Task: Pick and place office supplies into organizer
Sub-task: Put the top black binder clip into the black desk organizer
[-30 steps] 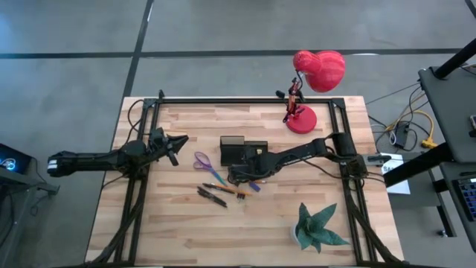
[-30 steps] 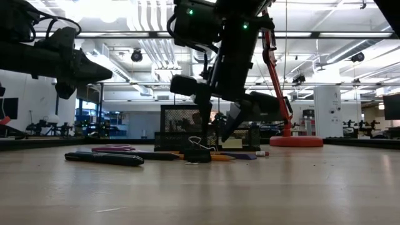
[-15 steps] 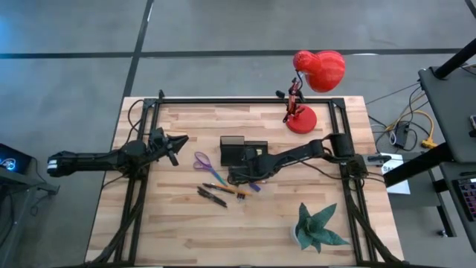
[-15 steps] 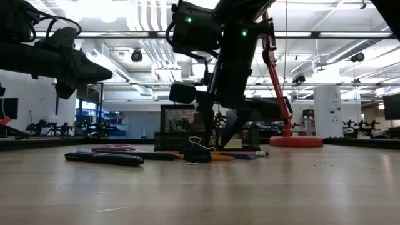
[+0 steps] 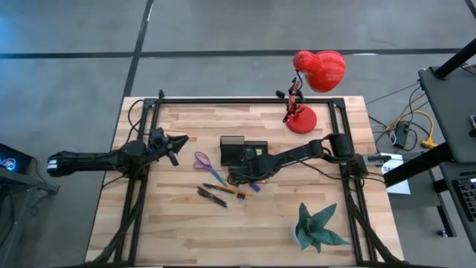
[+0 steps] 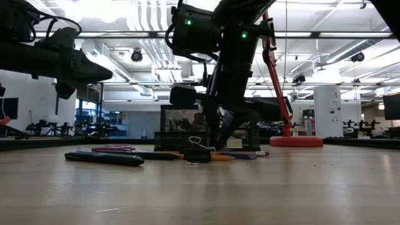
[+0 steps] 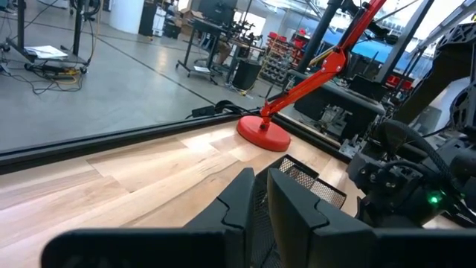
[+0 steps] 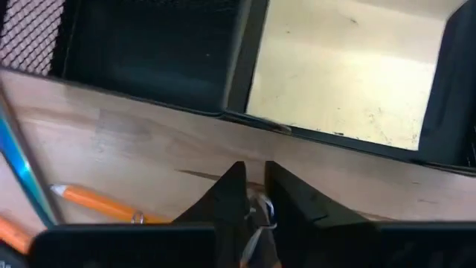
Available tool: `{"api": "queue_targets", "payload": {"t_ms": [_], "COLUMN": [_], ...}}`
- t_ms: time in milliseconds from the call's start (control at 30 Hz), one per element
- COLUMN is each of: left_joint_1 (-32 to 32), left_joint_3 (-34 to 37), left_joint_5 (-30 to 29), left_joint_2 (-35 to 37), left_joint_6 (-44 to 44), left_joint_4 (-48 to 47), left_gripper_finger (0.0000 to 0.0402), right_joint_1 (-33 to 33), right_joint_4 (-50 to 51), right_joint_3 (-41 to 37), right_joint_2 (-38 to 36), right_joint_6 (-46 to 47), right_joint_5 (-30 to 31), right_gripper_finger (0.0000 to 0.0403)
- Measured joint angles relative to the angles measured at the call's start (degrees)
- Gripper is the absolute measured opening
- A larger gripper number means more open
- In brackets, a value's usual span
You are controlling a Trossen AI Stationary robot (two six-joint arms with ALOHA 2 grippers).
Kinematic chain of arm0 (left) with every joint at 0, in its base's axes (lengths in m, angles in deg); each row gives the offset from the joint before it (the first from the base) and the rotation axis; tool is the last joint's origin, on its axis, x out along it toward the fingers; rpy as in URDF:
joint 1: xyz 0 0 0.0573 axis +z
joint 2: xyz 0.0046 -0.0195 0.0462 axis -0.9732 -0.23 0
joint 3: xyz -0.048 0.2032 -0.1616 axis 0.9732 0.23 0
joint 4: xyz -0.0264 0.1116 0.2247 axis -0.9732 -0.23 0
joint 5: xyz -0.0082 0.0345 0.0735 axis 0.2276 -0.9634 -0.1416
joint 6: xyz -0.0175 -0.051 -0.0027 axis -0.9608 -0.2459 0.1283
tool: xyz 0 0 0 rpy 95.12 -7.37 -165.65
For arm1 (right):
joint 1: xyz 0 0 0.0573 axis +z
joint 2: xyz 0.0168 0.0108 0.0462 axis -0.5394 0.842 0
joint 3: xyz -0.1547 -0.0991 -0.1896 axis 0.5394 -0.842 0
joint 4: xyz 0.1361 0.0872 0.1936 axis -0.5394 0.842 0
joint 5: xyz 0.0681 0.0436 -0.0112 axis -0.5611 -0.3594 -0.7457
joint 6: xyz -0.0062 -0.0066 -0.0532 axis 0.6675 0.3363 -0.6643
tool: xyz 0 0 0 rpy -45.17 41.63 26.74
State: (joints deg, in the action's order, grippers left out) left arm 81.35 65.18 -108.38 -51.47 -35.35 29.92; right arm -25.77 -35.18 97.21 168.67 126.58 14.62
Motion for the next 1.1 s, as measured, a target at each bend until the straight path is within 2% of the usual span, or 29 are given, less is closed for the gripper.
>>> {"api": "queue_targets", "payload": {"t_ms": [100, 267, 433, 667, 800, 900, 1100], "left_joint_1": [0.0, 0.0, 0.0, 0.0, 0.0, 0.0, 0.0], "left_joint_3": [0.0, 0.0, 0.0, 0.0, 0.0, 0.0, 0.0], "left_joint_5": [0.0, 0.0, 0.0, 0.0, 0.0, -0.01, 0.0], "left_joint_2": [0.0, 0.0, -0.01, -0.11, -0.11, -0.11, -0.11], "left_joint_6": [0.0, -0.01, 0.0, -0.01, -0.01, -0.01, -0.02], "left_joint_4": [0.02, 0.02, 0.02, 0.02, 0.02, 0.02, 0.02], "left_gripper_finger": [0.0025, 0.0025, 0.0025, 0.0025, 0.0025, 0.0025, 0.0025], "right_joint_1": [0.09, 0.43, 0.85, -1.39, -5.17, -7.06, -7.15], "right_joint_4": [0.06, 0.16, -0.03, -0.28, -0.11, -0.01, -0.04], "right_joint_3": [0.21, 1.69, 7.53, 17.24, 17.2, 15.92, 14.29], "right_joint_2": [-0.33, -1.27, -2.02, -2.0, -1.81, -1.78, -1.72], "right_joint_6": [-1.97, -4.86, -11.35, -20.6, -22.76, -23.46, -22.59], "right_joint_5": [-0.99, -1.33, -1.02, 6.37, 6.28, 3.17, 2.33], "right_gripper_finger": [0.0012, 0.0008, 0.0008, 0.0008, 0.0008, 0.0008, 0.0008]}}
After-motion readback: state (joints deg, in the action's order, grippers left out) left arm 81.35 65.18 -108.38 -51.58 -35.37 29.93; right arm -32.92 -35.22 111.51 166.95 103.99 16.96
